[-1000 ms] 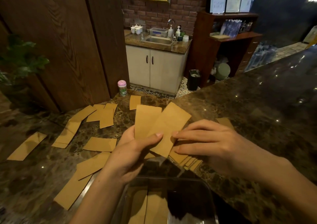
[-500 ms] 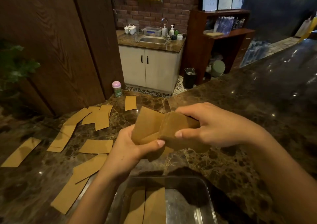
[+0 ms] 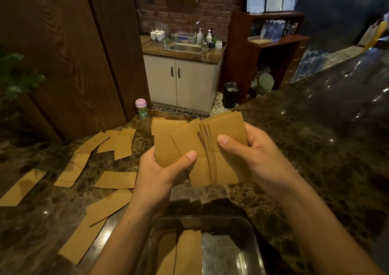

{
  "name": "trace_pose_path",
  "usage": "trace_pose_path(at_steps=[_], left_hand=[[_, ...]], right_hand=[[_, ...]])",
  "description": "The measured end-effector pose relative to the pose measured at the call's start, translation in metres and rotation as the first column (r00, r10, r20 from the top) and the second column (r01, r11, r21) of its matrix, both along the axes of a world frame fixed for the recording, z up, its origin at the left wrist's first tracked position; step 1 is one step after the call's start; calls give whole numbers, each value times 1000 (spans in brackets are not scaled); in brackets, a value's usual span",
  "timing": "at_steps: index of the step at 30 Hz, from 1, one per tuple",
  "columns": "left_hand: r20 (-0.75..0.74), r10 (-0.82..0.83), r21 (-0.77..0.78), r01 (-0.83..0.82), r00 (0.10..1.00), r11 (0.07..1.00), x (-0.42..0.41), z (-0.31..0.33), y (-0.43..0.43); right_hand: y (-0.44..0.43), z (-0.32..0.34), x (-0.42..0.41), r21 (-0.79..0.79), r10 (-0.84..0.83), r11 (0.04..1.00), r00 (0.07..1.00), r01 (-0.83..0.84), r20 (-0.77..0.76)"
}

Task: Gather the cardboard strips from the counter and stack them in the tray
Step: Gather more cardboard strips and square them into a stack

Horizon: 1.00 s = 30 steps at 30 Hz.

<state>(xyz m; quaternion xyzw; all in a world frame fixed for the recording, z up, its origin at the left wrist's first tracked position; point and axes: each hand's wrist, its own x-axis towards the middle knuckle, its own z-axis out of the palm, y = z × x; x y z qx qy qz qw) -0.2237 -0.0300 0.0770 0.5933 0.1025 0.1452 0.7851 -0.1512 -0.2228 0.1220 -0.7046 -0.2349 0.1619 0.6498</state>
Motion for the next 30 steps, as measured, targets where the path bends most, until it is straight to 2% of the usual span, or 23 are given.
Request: trace_pose_path(at_steps=[5,9,11,14,16,19,23,24,26,28,30], left_hand=[[15,-112,-24,112,994,993,4,7,-9],[-8,-214,-184,209,977,960,2,10,-9],[-19,-211,-142,206,977,968,1,10,-7],[-9,-147,-69,146,989,987,2,7,-4],[-10,-148,-13,148,989,989,2,6,-4],[-11,-170,59,171,985,984,0,4,-7],[-36,-178,78,181,983,980,-1,3,-10],[-49,-192,59,194,980,979,-1,4,-11],[-81,-221,4,222,972,975,-2,4,-11],[-80,-238,-46,235,968,971,-4,6,-11],[-78,-237,-125,226,968,966,-5,8,-7]], right_hand=[[13,-15,-7,49,-23,998,991,30,-135],[16,-23,-14,152,-97,980,973,131,-211],[14,-23,-13,233,-127,951,944,203,-305],[11,-19,-14,346,-51,913,900,218,-432],[9,-15,-14,322,-15,931,900,172,-437],[7,-12,-13,198,33,979,923,48,-384],[6,-2,-13,157,43,988,970,-5,-240],[4,0,-12,135,17,991,988,3,-151],[-1,6,-9,60,-34,998,991,27,127],[-9,12,-5,-35,28,999,901,-14,433],[-17,16,0,-198,189,977,724,-74,664]])
